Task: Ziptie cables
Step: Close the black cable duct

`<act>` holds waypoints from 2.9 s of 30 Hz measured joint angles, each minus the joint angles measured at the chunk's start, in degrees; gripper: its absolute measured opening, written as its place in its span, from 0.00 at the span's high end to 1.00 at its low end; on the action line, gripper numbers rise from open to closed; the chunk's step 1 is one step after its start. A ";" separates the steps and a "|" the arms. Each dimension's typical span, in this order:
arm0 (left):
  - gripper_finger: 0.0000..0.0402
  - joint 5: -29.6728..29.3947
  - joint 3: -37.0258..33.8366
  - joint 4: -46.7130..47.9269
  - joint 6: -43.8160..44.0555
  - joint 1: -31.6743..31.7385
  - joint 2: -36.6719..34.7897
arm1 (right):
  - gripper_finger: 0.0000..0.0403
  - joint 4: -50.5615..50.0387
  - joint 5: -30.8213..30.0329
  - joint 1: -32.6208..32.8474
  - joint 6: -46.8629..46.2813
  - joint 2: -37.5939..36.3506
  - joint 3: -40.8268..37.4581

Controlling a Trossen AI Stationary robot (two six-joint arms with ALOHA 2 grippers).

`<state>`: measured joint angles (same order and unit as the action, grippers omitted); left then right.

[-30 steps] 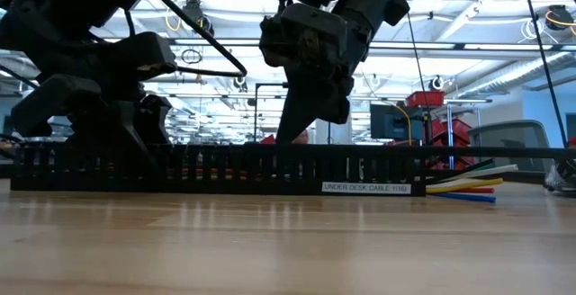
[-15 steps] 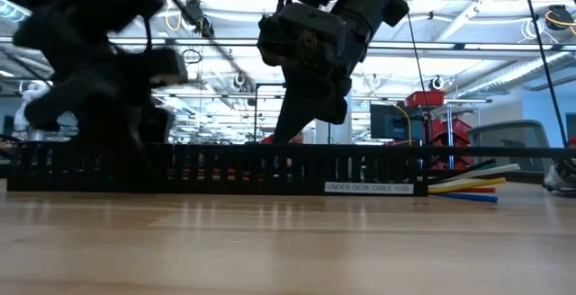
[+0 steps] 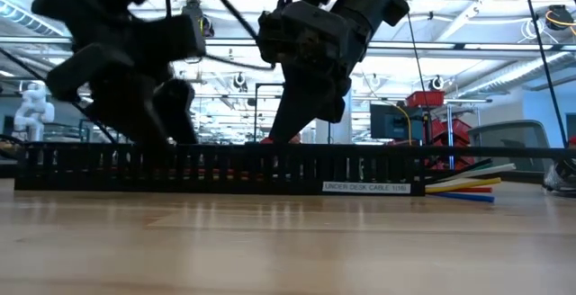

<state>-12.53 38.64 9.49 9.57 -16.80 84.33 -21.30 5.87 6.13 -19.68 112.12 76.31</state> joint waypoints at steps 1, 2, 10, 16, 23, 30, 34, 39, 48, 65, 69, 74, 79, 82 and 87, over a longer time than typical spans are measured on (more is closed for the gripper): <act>0.15 -0.64 0.28 0.25 -0.51 0.00 -0.66 | 0.79 -0.12 0.00 -0.02 0.70 -0.41 -0.02; 0.15 -1.11 0.45 0.29 -1.11 0.00 -1.35 | 0.79 -0.26 -0.11 -0.02 1.30 -0.64 -0.07; 0.15 -2.72 0.87 -4.25 -3.04 1.31 -3.13 | 0.80 -2.19 -0.35 -0.06 2.59 -2.90 -0.09; 0.15 -1.22 0.85 -11.31 -3.91 4.20 0.27 | 0.80 -3.77 -0.71 -0.04 4.15 -6.36 -0.07; 0.15 2.11 0.01 -12.86 -1.44 5.18 2.43 | 0.80 -6.93 -4.75 -0.23 4.55 -9.69 0.02; 0.15 4.26 -0.33 -17.04 2.12 5.03 5.60 | 0.80 -8.94 -4.81 -0.30 4.96 -9.82 0.02; 0.15 4.15 -0.33 -19.19 2.09 5.03 6.39 | 0.80 -8.94 -4.79 -0.28 5.48 -9.83 0.02; 0.15 4.61 -0.38 -20.12 2.01 5.03 9.53 | 0.80 -8.95 -4.81 -0.30 5.61 -9.84 0.02; 0.15 3.91 -0.40 -23.69 2.05 5.22 10.14 | 0.80 -8.33 -4.77 -0.28 5.52 -9.86 0.04; 0.23 5.60 -0.40 -24.86 2.16 6.98 12.77 | 0.80 -7.12 -4.83 -0.30 4.35 -9.88 0.04; 0.27 5.57 -0.40 -24.82 2.17 7.23 12.77 | 0.80 -7.64 -4.83 -0.30 4.38 -9.88 0.09; 0.28 5.43 -0.40 -24.78 3.49 7.34 12.77 | 0.80 -8.38 -4.63 -0.06 4.50 -9.88 0.13; 0.28 5.33 -0.40 -24.80 3.50 7.39 12.77 | 0.80 -11.74 -4.05 1.23 5.19 -9.90 0.15; 0.28 5.24 -0.40 -24.87 3.19 7.43 12.77 | 0.80 -11.56 -4.02 2.57 5.28 -9.91 -0.08; 0.29 5.22 -0.40 -24.95 3.16 7.45 12.77 | 0.80 -8.79 -4.55 3.89 2.48 -9.91 -1.94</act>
<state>-7.31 38.24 -15.46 12.72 -9.34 97.10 -30.09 1.32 10.01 -17.20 102.21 74.37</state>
